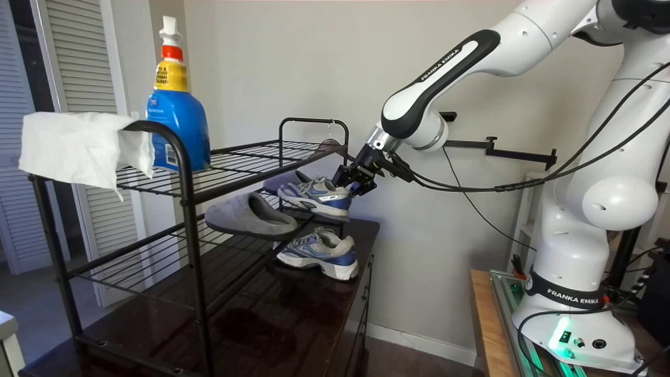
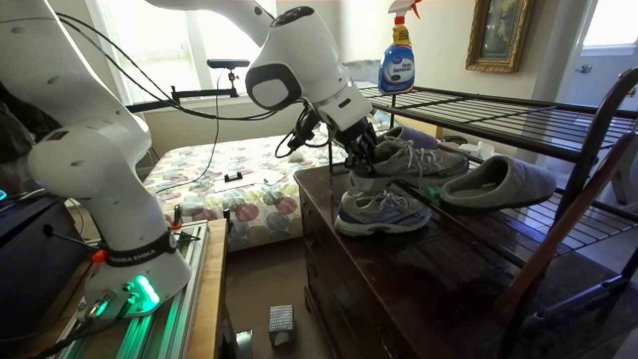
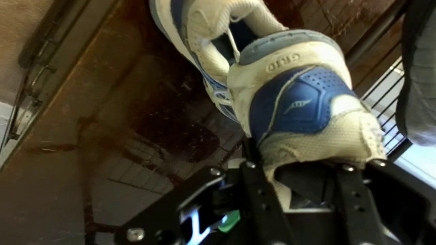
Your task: Remove the sneakers from the shoe rack and place them on top of the cabinet.
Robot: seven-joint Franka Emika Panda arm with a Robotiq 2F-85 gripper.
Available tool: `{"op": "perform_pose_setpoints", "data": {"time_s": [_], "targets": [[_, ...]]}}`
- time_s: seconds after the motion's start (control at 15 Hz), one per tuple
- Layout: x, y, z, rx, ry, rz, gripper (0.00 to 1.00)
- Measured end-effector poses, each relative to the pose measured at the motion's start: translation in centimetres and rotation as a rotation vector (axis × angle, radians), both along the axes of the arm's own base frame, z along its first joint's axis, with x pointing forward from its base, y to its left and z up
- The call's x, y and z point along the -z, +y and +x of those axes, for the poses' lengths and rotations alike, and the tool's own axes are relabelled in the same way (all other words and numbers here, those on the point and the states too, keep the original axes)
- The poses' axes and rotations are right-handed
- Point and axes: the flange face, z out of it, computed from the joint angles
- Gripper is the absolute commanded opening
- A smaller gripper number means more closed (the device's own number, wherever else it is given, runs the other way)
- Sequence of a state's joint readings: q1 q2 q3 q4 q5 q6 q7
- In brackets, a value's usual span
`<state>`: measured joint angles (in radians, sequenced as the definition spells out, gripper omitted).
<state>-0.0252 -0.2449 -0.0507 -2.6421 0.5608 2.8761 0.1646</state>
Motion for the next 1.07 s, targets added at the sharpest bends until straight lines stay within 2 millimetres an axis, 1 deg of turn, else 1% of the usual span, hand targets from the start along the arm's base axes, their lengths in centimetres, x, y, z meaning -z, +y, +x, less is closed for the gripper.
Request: {"op": "perform_pose_setpoints", "data": {"time_s": [0.33,0.47,0.73,0.87,1.07], "targets": [[-1.5,1.0,-4.2,-0.195,0.059,-0.065,0.04],[-2.8,1.1,-5.2,-0.262,0.070,-0.082,0.04],[-5.9,0.3,-7.1,-0.341,0.076,-0.105,0.04],[-6.5,0.2,-8.3,-0.373,0.126,-0.105,0.04],[-6.5,0.6,-9.9,-0.427,0.231,-0.113,0.04]]}}
